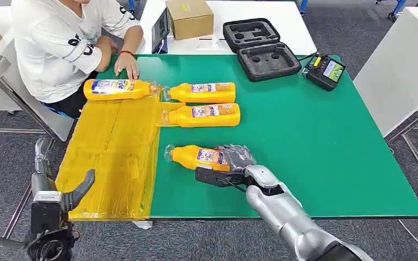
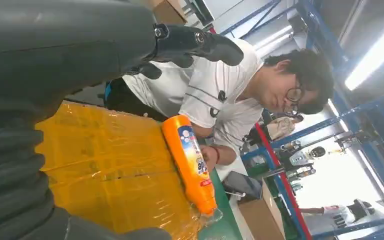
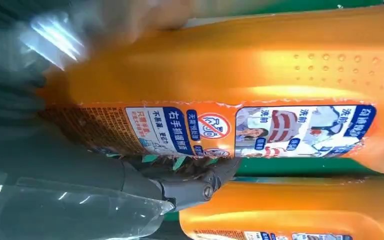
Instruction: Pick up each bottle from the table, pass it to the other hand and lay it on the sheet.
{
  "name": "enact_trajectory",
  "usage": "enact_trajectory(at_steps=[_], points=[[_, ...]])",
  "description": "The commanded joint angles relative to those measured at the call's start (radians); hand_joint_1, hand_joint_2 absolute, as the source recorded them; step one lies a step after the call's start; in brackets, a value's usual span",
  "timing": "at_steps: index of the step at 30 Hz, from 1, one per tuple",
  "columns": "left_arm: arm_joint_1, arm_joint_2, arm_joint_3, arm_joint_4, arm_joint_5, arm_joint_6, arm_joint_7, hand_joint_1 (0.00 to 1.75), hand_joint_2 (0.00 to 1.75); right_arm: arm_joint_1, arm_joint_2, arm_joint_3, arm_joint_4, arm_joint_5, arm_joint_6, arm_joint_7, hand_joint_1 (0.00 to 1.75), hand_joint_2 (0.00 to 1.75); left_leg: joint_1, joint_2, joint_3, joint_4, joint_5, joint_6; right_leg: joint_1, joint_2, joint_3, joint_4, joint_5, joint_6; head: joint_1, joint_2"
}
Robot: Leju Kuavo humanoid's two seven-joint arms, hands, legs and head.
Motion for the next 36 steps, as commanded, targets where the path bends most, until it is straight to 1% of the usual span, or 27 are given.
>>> enact_trajectory(at_steps=[1, 2, 3, 4, 5, 6, 7, 9, 11, 12, 13, 15, 17, 19, 20, 22, 23, 25, 30, 31, 32, 34, 35, 36], points=[[-0.034, -0.018, 0.021, 0.042, 0.009, -0.012, 0.002, 0.00, 1.75, 0.038, 0.007, -0.053, -0.010, -0.082, -0.015, -0.105, 1.75, 1.75, 0.000, -0.002, 0.002, -0.001, -0.001, -0.001, 0.000, -0.001, 0.003, -0.001, -0.001, -0.001, 0.000, 0.000], [-0.034, -0.018, 0.021, 0.042, 0.009, -0.012, 0.002, 0.00, 1.75, 0.038, 0.007, -0.053, -0.010, -0.082, -0.015, -0.105, 1.75, 1.75, 0.001, -0.002, 0.004, -0.001, -0.001, -0.001, 0.001, -0.001, 0.004, -0.001, -0.002, -0.001, 0.000, 0.000], [-0.034, -0.018, 0.020, 0.042, 0.011, -0.016, 0.001, 0.00, 1.75, 0.046, 0.008, -0.060, -0.028, -0.102, -0.025, -0.141, 1.75, 1.75, 0.000, -0.001, 0.003, -0.001, -0.001, -0.001, 0.000, 0.000, 0.003, -0.001, -0.001, -0.001, 0.000, 0.000], [-0.034, -0.022, 0.022, 0.044, 0.013, -0.017, 0.001, 0.00, 1.75, 0.064, 0.023, -0.110, -0.058, -0.189, -0.025, -0.206, 1.75, 1.75, 0.001, -0.001, 0.002, -0.001, -0.001, -0.001, 0.000, 0.000, 0.002, -0.001, -0.001, -0.001, 0.000, 0.000], [-0.033, -0.023, 0.021, 0.044, 0.021, -0.023, 0.002, 0.00, 1.75, 0.071, 0.026, -0.118, -0.076, -0.207, -0.039, -0.233, 1.75, 1.75, 0.001, -0.002, 0.004, -0.001, -0.001, -0.002, 0.001, -0.001, 0.004, -0.001, -0.001, -0.001, 0.000, 0.000], [-0.023, -0.029, 0.020, 0.038, 0.048, -0.042, 0.004, 0.00, 1.75, 0.096, 0.044, -0.160, -0.130, -0.297, -0.067, -0.318, 1.75, 1.75, 0.001, -0.002, 0.002, -0.001, -0.001, -0.002, 0.001, -0.001, 0.003, -0.001, -0.001, -0.001, 0.000, 0.000], [-0.015, -0.031, 0.016, 0.033, 0.063, -0.056, 0.007, 0.00, 1.75, 0.112, 0.054, -0.182, -0.165, -0.350, -0.088, -0.355, 1.75, 1.75, 0.000, -0.001, 0.002, -0.001, -0.001, -0.001, 0.000, -0.001, 0.002, -0.001, -0.001, -0.001, 0.000, 0.000], [0.006, -0.036, 0.006, 0.019, 0.111, -0.101, 0.019, 0.00, 1.75, 0.136, 0.070, -0.205, -0.215, -0.438, -0.112, -0.423, 1.75, 1.75, 0.000, -0.001, 0.002, 0.000, -0.002, -0.002, 0.000, 0.001, 0.002, 0.000, -0.001, -0.001, 0.000, 0.000], [0.028, -0.039, -0.012, 0.006, 0.190, -0.187, 0.049, 0.00, 1.75, 0.156, 0.085, -0.219, -0.239, -0.553, -0.134, -0.502, 1.75, 1.75, 0.000, 0.000, 0.002, 0.000, -0.003, -0.002, 0.000, 0.001, 0.002, 0.000, -0.002, -0.001, 0.000, 0.000], [0.032, -0.038, -0.018, 0.005, 0.197, -0.203, 0.054, 0.00, 1.75, 0.160, 0.089, -0.222, -0.242, -0.571, -0.134, -0.515, 1.75, 1.75, 0.000, 0.000, 0.001, 0.000, -0.002, -0.001, 0.000, 0.001, 0.001, 0.000, -0.001, -0.001, 0.000, 0.000], [0.035, -0.038, -0.032, 0.005, 0.227, -0.251, 0.074, 0.00, 1.75, 0.172, 0.096, -0.228, -0.255, -0.600, -0.151, -0.549, 1.75, 1.75, 0.000, -0.001, 0.003, 0.000, -0.003, -0.002, 0.000, 0.001, 0.003, 0.000, -0.003, -0.001, 0.000, 0.000], [0.034, -0.038, -0.060, 0.014, 0.250, -0.318, 0.102, 0.00, 1.75, 0.191, 0.103, -0.223, -0.265, -0.657, -0.164, -0.586, 1.75, 1.75, 0.000, -0.001, 0.002, -0.001, -0.002, -0.001, 0.001, 0.000, 0.002, 0.000, -0.002, 0.000, 0.000, 0.000], [0.032, -0.045, -0.062, 0.019, 0.257, -0.328, 0.106, 0.00, 1.75, 0.195, 0.102, -0.213, -0.265, -0.667, -0.171, -0.590, 1.75, 1.75, 0.000, -0.002, 0.003, -0.001, -0.002, -0.001, 0.000, -0.001, 0.003, 0.000, -0.003, 0.000, 0.000, 0.000], [0.032, -0.045, -0.062, 0.019, 0.257, -0.328, 0.106, 0.00, 1.75, 0.195, 0.102, -0.213, -0.265, -0.667, -0.171, -0.590, 1.75, 1.75, 0.000, -0.001, 0.000, -0.001, -0.001, -0.001, 0.000, 0.000, 0.000, 0.000, -0.002, 0.000, 0.000, 0.000], [0.032, -0.045, -0.062, 0.019, 0.257, -0.328, 0.106, 0.00, 1.75, 0.195, 0.102, -0.213, -0.265, -0.667, -0.171, -0.590, 1.75, 1.75, 0.000, -0.002, 0.001, 0.000, -0.002, -0.001, 0.000, -0.001, 0.002, 0.000, -0.003, 0.000, 0.000, 0.000], [0.030, -0.033, -0.079, 0.023, 0.300, -0.417, 0.133, 0.00, 1.75, 0.202, 0.100, -0.201, -0.276, -0.692, -0.178, -0.590, 1.75, 1.75, 0.000, -0.001, -0.001, 0.000, -0.001, -0.001, 0.000, 0.000, 0.000, 0.000, -0.001, 0.000, 0.000, 0.000], [0.029, -0.030, -0.088, 0.027, 0.325, -0.463, 0.148, 0.00, 1.75, 0.207, 0.097, -0.187, -0.279, -0.705, -0.181, -0.590, 1.75, 1.75, 0.000, -0.001, 0.001, -0.001, -0.002, -0.001, 0.000, 0.000, 0.002, 0.000, -0.002, 0.000, 0.000, 0.000], [0.025, -0.017, -0.119, 0.036, 0.354, -0.533, 0.180, 0.00, 1.75, 0.213, 0.097, -0.175, -0.290, -0.718, -0.189, -0.590, 1.75, 1.75, 0.000, -0.002, 0.000, -0.001, -0.002, -0.001, 0.000, -0.001, 0.001, 0.000, -0.002, 0.000, 0.000, 0.000], [0.029, -0.004, -0.194, 0.039, 0.423, -0.703, 0.222, 0.00, 1.75, 0.200, 0.108, -0.134, -0.227, -0.750, -0.177, -0.590, 1.75, 1.75, 0.000, 0.000, 0.002, -0.001, -0.002, -0.001, 0.000, 0.001, 0.002, 0.000, -0.002, 0.000, 0.000, 0.000], [0.025, -0.002, -0.202, 0.041, 0.424, -0.715, 0.224, 0.00, 1.75, 0.199, 0.110, -0.126, -0.215, -0.750, -0.172, -0.590, 1.75, 1.75, 0.000, 0.000, 0.000, -0.001, -0.002, -0.001, 0.000, 0.001, 0.001, -0.001, -0.002, 0.000, 0.000, 0.000], [0.015, 0.002, -0.218, 0.047, 0.427, -0.739, 0.229, 0.00, 1.75, 0.201, 0.115, -0.109, -0.195, -0.749, -0.164, -0.590, 1.75, 1.75, 0.000, -0.001, 0.003, -0.001, -0.003, -0.001, 0.000, 0.001, 0.003, -0.001, -0.003, 0.000, 0.000, 0.000], [-0.002, 0.006, -0.240, 0.053, 0.414, -0.757, 0.230, 0.00, 1.75, 0.205, 0.130, -0.084, -0.158, -0.751, -0.151, -0.590, 1.75, 1.75, 0.000, -0.001, 0.001, -0.001, -0.002, -0.001, 0.000, 0.000, 0.001, -0.001, -0.002, 0.000, 0.000, 0.000], [-0.013, 0.007, -0.254, 0.056, 0.405, -0.765, 0.230, 0.00, 1.75, 0.205, 0.141, -0.058, -0.126, -0.741, -0.140, -0.590, 1.75, 1.75, 0.000, -0.001, 0.003, -0.002, -0.002, -0.002, 0.001, 0.000, 0.004, -0.001, -0.003, 0.000, 0.000, 0.000], [-0.023, 0.007, -0.266, 0.059, 0.400, -0.769, 0.231, 0.00, 1.75, 0.209, 0.156, -0.039, -0.109, -0.738, -0.136, -0.590, 1.75, 1.75, 0.000, -0.001, 0.002, -0.001, -0.002, -0.002, 0.001, 0.000, 0.003, -0.001, -0.002, 0.000, 0.000, 0.000]])
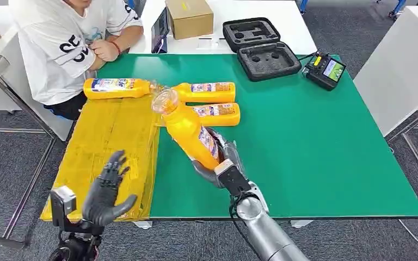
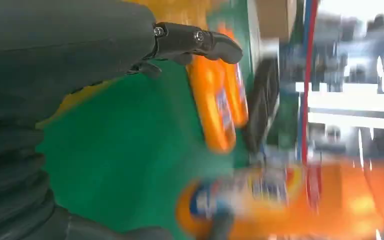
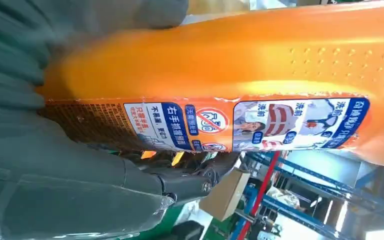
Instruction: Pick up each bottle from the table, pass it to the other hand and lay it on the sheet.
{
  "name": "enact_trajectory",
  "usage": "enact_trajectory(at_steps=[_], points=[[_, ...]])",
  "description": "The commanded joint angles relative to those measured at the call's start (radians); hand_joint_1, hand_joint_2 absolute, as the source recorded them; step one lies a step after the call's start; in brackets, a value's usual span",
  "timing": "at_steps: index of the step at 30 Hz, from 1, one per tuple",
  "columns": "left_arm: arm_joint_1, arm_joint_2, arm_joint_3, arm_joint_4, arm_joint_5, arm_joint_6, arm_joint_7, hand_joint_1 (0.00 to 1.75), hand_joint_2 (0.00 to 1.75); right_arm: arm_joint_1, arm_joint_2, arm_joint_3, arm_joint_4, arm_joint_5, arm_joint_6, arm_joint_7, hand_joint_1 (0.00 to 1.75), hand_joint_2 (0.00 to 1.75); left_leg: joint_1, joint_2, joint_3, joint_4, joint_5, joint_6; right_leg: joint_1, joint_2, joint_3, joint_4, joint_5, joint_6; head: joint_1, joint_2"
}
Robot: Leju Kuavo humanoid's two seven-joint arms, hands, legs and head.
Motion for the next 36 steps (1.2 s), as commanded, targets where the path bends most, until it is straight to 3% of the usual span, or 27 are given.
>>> enact_trajectory(at_steps=[1, 12, 21, 36], points=[[-0.066, 0.033, -0.123, 0.065, -0.016, -0.060, 0.014, 0.00, 1.75, -0.014, 0.058, 0.121, 0.172, 0.005, 0.033, -0.001, 1.75, 1.75, 0.001, -0.001, 0.004, -0.001, -0.001, -0.001, 0.001, 0.000, 0.004, -0.001, -0.001, -0.001, 0.000, 0.000], [-0.066, 0.033, -0.123, 0.065, -0.016, -0.060, 0.014, 0.00, 1.75, -0.014, 0.058, 0.121, 0.172, 0.005, 0.033, -0.001, 1.75, 1.75, 0.001, -0.001, 0.004, -0.001, -0.001, -0.001, 0.000, 0.001, 0.004, -0.001, -0.001, -0.001, 0.000, 0.000], [-0.114, 0.049, -0.138, 0.126, -0.007, -0.052, 0.026, 0.00, 1.75, -0.022, 0.119, 0.285, 0.307, 0.056, 0.090, -0.001, 1.75, 1.75, 0.001, 0.000, 0.005, -0.002, -0.001, -0.002, 0.001, 0.001, 0.004, -0.001, -0.001, -0.001, 0.000, 0.000], [-0.106, 0.059, -0.126, 0.129, 0.020, -0.040, 0.024, 0.00, 1.75, -0.038, 0.122, 0.318, 0.365, 0.054, 0.127, -0.001, 1.75, 1.75, 0.001, -0.001, 0.004, -0.001, -0.001, -0.001, 0.000, 0.000, 0.004, -0.001, -0.002, -0.001, 0.000, 0.000]])
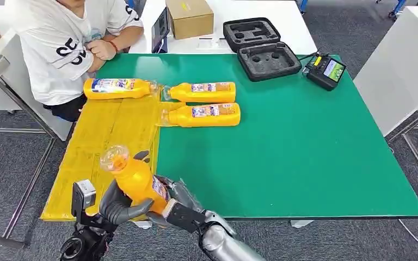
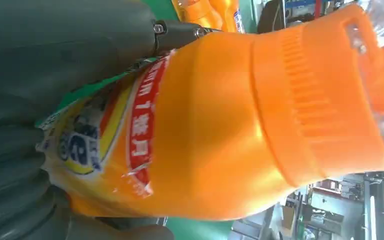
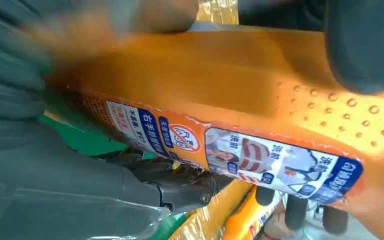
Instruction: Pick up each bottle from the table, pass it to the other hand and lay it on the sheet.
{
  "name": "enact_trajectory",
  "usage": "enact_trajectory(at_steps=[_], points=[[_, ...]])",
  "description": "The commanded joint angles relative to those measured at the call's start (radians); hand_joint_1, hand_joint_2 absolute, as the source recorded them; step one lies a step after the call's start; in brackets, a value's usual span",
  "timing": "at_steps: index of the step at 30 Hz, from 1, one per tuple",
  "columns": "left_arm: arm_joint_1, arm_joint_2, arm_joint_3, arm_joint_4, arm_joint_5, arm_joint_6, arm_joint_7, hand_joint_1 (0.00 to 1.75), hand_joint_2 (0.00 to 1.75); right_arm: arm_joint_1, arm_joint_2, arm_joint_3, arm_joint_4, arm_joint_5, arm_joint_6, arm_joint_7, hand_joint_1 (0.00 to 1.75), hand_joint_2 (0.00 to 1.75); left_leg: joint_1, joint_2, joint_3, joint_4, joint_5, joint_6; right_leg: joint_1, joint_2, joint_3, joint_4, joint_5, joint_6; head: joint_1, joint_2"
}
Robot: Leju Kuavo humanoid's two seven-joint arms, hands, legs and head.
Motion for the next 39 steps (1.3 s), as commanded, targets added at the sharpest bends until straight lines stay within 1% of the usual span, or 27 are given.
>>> enact_trajectory(at_steps=[1, 2, 3, 5, 6, 7, 8, 10, 11, 14, 15, 16, 17, 18, 19, 21, 23, 24, 27, 28, 29, 36, 37, 38, 39], points=[[-0.032, 0.020, -0.021, 0.062, 0.002, 0.000, 0.003, 0.00, 1.75, -0.047, -0.003, 0.049, 0.104, -0.001, 0.007, 0.000, 1.75, 1.75, 0.000, -0.001, 0.003, -0.001, -0.001, -0.001, 0.000, 0.000, 0.003, -0.001, -0.001, 0.000, 0.000, 0.000], [-0.029, 0.019, -0.021, 0.061, 0.007, 0.002, 0.005, 0.00, 1.75, -0.050, -0.001, 0.054, 0.112, 0.000, 0.014, 0.000, 1.75, 1.75, 0.000, -0.001, 0.002, -0.001, 0.000, -0.001, 0.000, 0.000, 0.002, -0.001, 0.000, 0.000, 0.000, 0.000], [-0.030, 0.020, -0.022, 0.062, 0.009, 0.004, 0.007, 0.00, 1.75, -0.051, 0.001, 0.062, 0.119, 0.004, 0.018, 0.000, 1.75, 1.75, 0.000, -0.001, 0.005, -0.001, -0.001, -0.001, 0.000, 0.000, 0.005, -0.001, -0.001, -0.001, 0.000, 0.000], [-0.031, 0.021, -0.023, 0.066, 0.013, 0.006, 0.010, 0.00, 1.75, -0.051, 0.006, 0.073, 0.126, 0.007, 0.025, 0.000, 1.75, 1.75, 0.000, -0.001, 0.002, -0.001, 0.000, -0.001, 0.000, 0.000, 0.002, -0.001, 0.000, 0.000, 0.000, 0.000], [-0.033, 0.022, -0.025, 0.069, 0.016, 0.007, 0.012, 0.00, 1.75, -0.051, 0.009, 0.085, 0.131, 0.014, 0.028, 0.000, 1.75, 1.75, 0.000, -0.001, 0.004, -0.001, -0.001, -0.001, 0.000, 0.000, 0.004, -0.001, -0.001, -0.001, 0.000, 0.000], [-0.034, 0.023, -0.026, 0.071, 0.017, 0.007, 0.013, 0.00, 1.75, -0.050, 0.010, 0.092, 0.131, 0.017, 0.027, 0.000, 1.75, 1.75, 0.000, -0.001, 0.003, -0.001, -0.001, -0.001, 0.000, 0.000, 0.003, -0.001, -0.001, 0.000, 0.000, 0.000], [-0.036, 0.023, -0.025, 0.074, 0.020, 0.010, 0.013, 0.00, 1.75, -0.049, 0.014, 0.100, 0.137, 0.022, 0.029, 0.000, 1.75, 1.75, 0.000, -0.001, 0.006, -0.001, -0.002, -0.001, 0.000, 0.000, 0.005, -0.001, -0.002, -0.001, 0.000, 0.000], [-0.037, 0.027, -0.024, 0.078, 0.026, 0.013, 0.013, 0.00, 1.75, -0.053, 0.018, 0.115, 0.150, 0.032, 0.028, 0.000, 1.75, 1.75, 0.000, -0.001, 0.003, -0.001, -0.001, -0.001, 0.000, 0.000, 0.003, -0.001, -0.001, -0.001, 0.000, 0.000], [-0.037, 0.027, -0.023, 0.078, 0.029, 0.014, 0.012, 0.00, 1.75, -0.055, 0.019, 0.116, 0.154, 0.031, 0.030, 0.000, 1.75, 1.75, 0.001, -0.001, 0.006, -0.001, -0.002, -0.001, 0.001, 0.000, 0.006, -0.001, -0.002, -0.001, 0.000, 0.000], [-0.042, 0.030, -0.013, 0.077, 0.046, 0.017, 0.008, 0.00, 1.75, -0.062, 0.016, 0.121, 0.166, 0.029, 0.030, 0.000, 1.75, 1.75, 0.001, -0.002, 0.007, -0.001, -0.003, -0.002, 0.001, 0.000, 0.007, -0.001, -0.003, -0.001, 0.000, 0.000], [-0.043, 0.032, -0.011, 0.077, 0.053, 0.014, 0.007, 0.00, 1.75, -0.065, 0.015, 0.123, 0.170, 0.030, 0.031, 0.000, 1.75, 1.75, 0.001, -0.002, 0.005, -0.001, -0.002, -0.001, 0.001, 0.000, 0.005, -0.001, -0.002, -0.001, 0.000, 0.000], [-0.043, 0.032, -0.011, 0.077, 0.053, 0.014, 0.007, 0.00, 1.75, -0.065, 0.015, 0.123, 0.170, 0.030, 0.031, 0.000, 1.75, 1.75, 0.001, -0.002, 0.006, -0.001, -0.002, -0.001, 0.001, 0.000, 0.006, -0.001, -0.002, -0.001, 0.000, 0.000], [-0.042, 0.034, -0.012, 0.073, 0.056, 0.011, 0.006, 0.00, 1.75, -0.066, 0.014, 0.123, 0.172, 0.029, 0.031, 0.000, 1.75, 1.75, 0.000, -0.002, 0.003, -0.001, -0.001, -0.001, 0.000, -0.001, 0.003, -0.001, -0.001, 0.000, 0.000, 0.000], [-0.041, 0.033, -0.011, 0.071, 0.056, 0.012, 0.005, 0.54, 1.75, -0.066, 0.014, 0.122, 0.172, 0.028, 0.029, 0.000, 1.75, 1.75, 0.001, -0.003, 0.005, -0.001, -0.001, -0.001, 0.001, -0.001, 0.006, -0.001, -0.002, -0.001, 0.000, 0.000], [-0.039, 0.033, -0.011, 0.068, 0.054, 0.014, 0.002, 1.75, 1.75, -0.066, 0.015, 0.121, 0.172, 0.028, 0.027, 0.000, 1.75, 1.75, 0.001, -0.003, 0.006, -0.001, -0.002, -0.001, 0.001, -0.001, 0.007, -0.001, -0.002, -0.001, 0.000, 0.000], [-0.034, 0.033, -0.014, 0.057, 0.036, 0.026, -0.004, 1.75, 1.75, -0.067, 0.016, 0.119, 0.170, 0.025, 0.023, 0.000, 1.75, 1.75, 0.000, -0.001, 0.002, -0.001, 0.000, -0.001, 0.000, -0.001, 0.002, -0.001, -0.001, 0.000, 0.000, 0.000], [-0.033, 0.036, -0.019, 0.045, -0.058, 0.110, -0.023, 1.75, 1.75, -0.066, 0.016, 0.115, 0.166, 0.022, 0.015, 0.000, 1.75, 1.75, 0.001, -0.002, 0.008, -0.001, -0.003, -0.002, 0.001, -0.001, 0.008, -0.001, -0.003, -0.001, 0.000, 0.000], [-0.037, 0.039, -0.028, 0.042, -0.103, 0.137, -0.024, 1.75, 1.75, -0.065, 0.016, 0.113, 0.162, 0.019, 0.010, 0.000, 1.75, 1.75, 0.001, -0.002, 0.005, -0.001, -0.002, -0.001, 0.001, -0.001, 0.005, -0.001, -0.002, -0.001, 0.000, 0.000], [-0.034, 0.041, -0.036, 0.035, -0.168, 0.194, -0.019, 1.75, 1.75, -0.066, 0.013, 0.112, 0.157, 0.018, 0.000, 0.000, 1.75, 1.75, 0.001, -0.002, 0.004, -0.001, -0.001, -0.001, 0.001, -0.001, 0.005, 0.000, -0.002, -0.001, 0.000, 0.000], [-0.030, 0.040, -0.032, 0.033, -0.167, 0.199, -0.016, 1.75, 1.75, -0.066, 0.012, 0.111, 0.156, 0.018, -0.004, 0.000, 1.75, 1.75, 0.001, -0.002, 0.002, -0.001, -0.001, -0.001, 0.001, -0.001, 0.003, -0.001, -0.001, 0.000, 0.000, 0.000], [-0.029, 0.039, -0.028, 0.034, -0.166, 0.204, -0.014, 1.75, 1.75, -0.066, 0.013, 0.111, 0.155, 0.017, -0.006, 0.000, 1.75, 1.75, 0.001, -0.002, 0.005, 0.000, -0.002, -0.001, 0.001, -0.001, 0.005, 0.000, -0.002, -0.001, 0.000, 0.000], [-0.030, 0.034, -0.001, 0.028, -0.177, 0.258, -0.025, 1.75, 1.75, -0.063, 0.012, 0.110, 0.144, 0.023, -0.027, 0.000, 1.75, 1.75, 0.000, -0.001, 0.002, -0.001, -0.001, -0.001, 0.001, 0.000, 0.002, -0.001, -0.001, -0.001, 0.000, 0.000], [-0.029, 0.031, 0.005, 0.025, -0.174, 0.266, -0.026, 1.75, 1.75, -0.064, 0.013, 0.110, 0.143, 0.024, -0.029, 0.000, 1.75, 1.75, 0.001, -0.001, 0.005, -0.001, -0.002, -0.001, 0.001, 0.000, 0.005, -0.001, -0.002, -0.001, 0.000, 0.000], [-0.028, 0.030, 0.009, 0.023, -0.172, 0.270, -0.027, 1.75, 1.75, -0.064, 0.014, 0.108, 0.140, 0.024, -0.033, 0.000, 1.73, 1.75, 0.000, -0.001, 0.003, -0.001, -0.001, -0.001, 0.000, 0.000, 0.003, 0.000, -0.001, -0.001, 0.000, 0.000], [-0.026, 0.027, 0.022, 0.017, -0.170, 0.291, -0.033, 1.75, 1.75, -0.063, 0.014, 0.110, 0.132, 0.027, -0.048, 0.000, 0.47, 1.75, 0.001, -0.001, 0.002, 0.000, -0.001, -0.001, 0.001, 0.000, 0.002, 0.000, -0.001, -0.001, 0.000, 0.000]])
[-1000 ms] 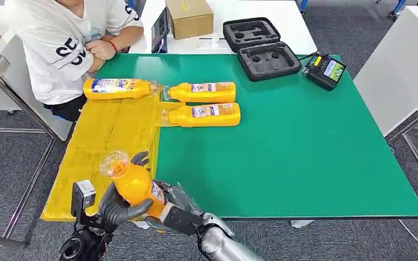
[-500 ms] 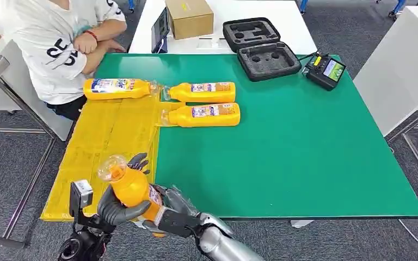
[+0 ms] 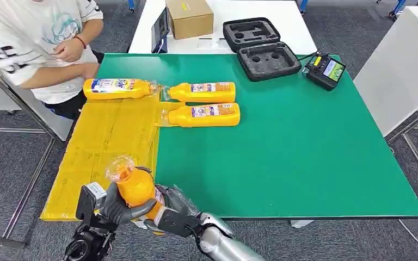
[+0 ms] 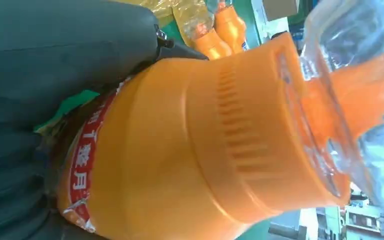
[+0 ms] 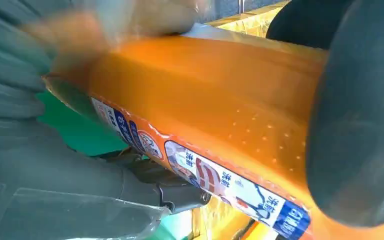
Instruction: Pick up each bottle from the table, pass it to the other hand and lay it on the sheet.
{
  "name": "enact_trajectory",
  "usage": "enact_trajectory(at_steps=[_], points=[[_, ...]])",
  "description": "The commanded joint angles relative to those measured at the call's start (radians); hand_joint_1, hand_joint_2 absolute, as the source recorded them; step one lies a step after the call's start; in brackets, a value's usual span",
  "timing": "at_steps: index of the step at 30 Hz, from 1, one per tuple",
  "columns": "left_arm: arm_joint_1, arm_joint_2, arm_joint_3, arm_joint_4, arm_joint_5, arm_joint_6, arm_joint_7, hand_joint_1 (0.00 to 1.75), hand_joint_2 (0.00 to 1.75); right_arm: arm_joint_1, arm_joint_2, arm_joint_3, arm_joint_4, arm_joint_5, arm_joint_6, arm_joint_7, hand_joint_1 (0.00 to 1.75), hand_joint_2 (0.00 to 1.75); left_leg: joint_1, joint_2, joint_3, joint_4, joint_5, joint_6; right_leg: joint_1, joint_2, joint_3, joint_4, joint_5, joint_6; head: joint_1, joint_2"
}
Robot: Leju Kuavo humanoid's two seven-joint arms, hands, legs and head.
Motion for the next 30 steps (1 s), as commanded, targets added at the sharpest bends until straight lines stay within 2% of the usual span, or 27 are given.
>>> enact_trajectory(at_steps=[1, 5, 6, 10, 13, 17, 21, 29, 30], points=[[-0.024, 0.006, 0.058, 0.010, -0.015, 0.095, -0.017, 1.75, 1.75, -0.014, -0.006, 0.037, 0.008, 0.009, -0.050, 0.000, 0.00, 1.75, 0.001, -0.001, 0.004, 0.000, -0.002, -0.001, 0.001, 0.000, 0.004, 0.000, -0.002, -0.001, 0.000, 0.000], [-0.022, 0.008, 0.062, 0.006, -0.015, 0.100, -0.018, 1.75, 1.75, -0.012, -0.007, 0.038, 0.000, 0.006, -0.054, 0.000, 0.00, 1.75, 0.001, -0.001, 0.005, -0.001, -0.002, -0.001, 0.001, 0.001, 0.005, 0.000, -0.002, -0.001, 0.001, 0.000], [-0.021, 0.003, 0.069, 0.004, -0.016, 0.114, -0.023, 1.75, 1.75, -0.007, -0.010, 0.042, -0.019, 0.005, -0.062, 0.000, 0.00, 0.00, 0.000, -0.001, 0.004, -0.001, -0.001, -0.001, 0.000, 0.000, 0.003, 0.000, -0.001, -0.001, 0.000, 0.000], [-0.027, 0.002, 0.092, 0.002, 0.001, 0.141, -0.029, 1.75, 1.75, 0.027, -0.048, 0.081, -0.183, -0.025, -0.117, 0.000, 0.00, 0.00, 0.001, -0.001, 0.002, 0.000, -0.001, -0.001, 0.001, 0.000, 0.002, 0.000, -0.001, -0.001, 0.000, 0.000], [-0.038, 0.009, 0.122, 0.001, -0.013, 0.185, -0.053, 1.75, 1.75, 0.057, -0.100, 0.126, -0.372, -0.085, -0.151, 0.000, 0.00, 0.00, 0.001, -0.002, 0.002, 0.000, -0.001, -0.001, 0.000, -0.001, 0.002, 0.000, -0.001, -0.001, 0.000, 0.000], [-0.053, 0.009, 0.156, 0.000, -0.058, 0.247, -0.073, 1.75, 1.75, 0.091, -0.130, 0.127, -0.541, -0.126, -0.156, 0.000, 0.00, 0.00, 0.001, -0.003, 0.003, 0.001, -0.002, -0.001, 0.001, -0.002, 0.003, 0.000, -0.002, -0.001, 0.000, 0.000], [-0.067, 0.021, 0.201, 0.000, -0.152, 0.348, -0.106, 1.75, 1.75, 0.127, -0.150, 0.111, -0.732, -0.161, -0.228, 0.000, 0.00, 0.00, 0.001, -0.003, 0.002, 0.001, -0.001, -0.001, 0.001, -0.002, 0.003, 0.001, -0.002, -0.001, 0.000, 0.000], [-0.073, 0.024, 0.206, 0.001, -0.153, 0.351, -0.106, 1.75, 1.75, 0.132, -0.152, 0.110, -0.759, -0.167, -0.243, 0.000, 0.00, 0.00, 0.000, -0.002, 0.001, 0.000, 0.000, 0.000, 0.000, -0.001, 0.001, 0.000, -0.001, 0.000, 0.000, 0.000], [-0.089, 0.037, 0.207, 0.009, -0.201, 0.381, -0.110, 1.75, 1.75, 0.138, -0.160, 0.117, -0.808, -0.170, -0.283, 0.000, 0.00, 0.00, 0.001, -0.002, 0.004, 0.000, -0.001, -0.001, 0.000, -0.001, 0.004, 0.000, -0.002, -0.001, 0.000, 0.000]])
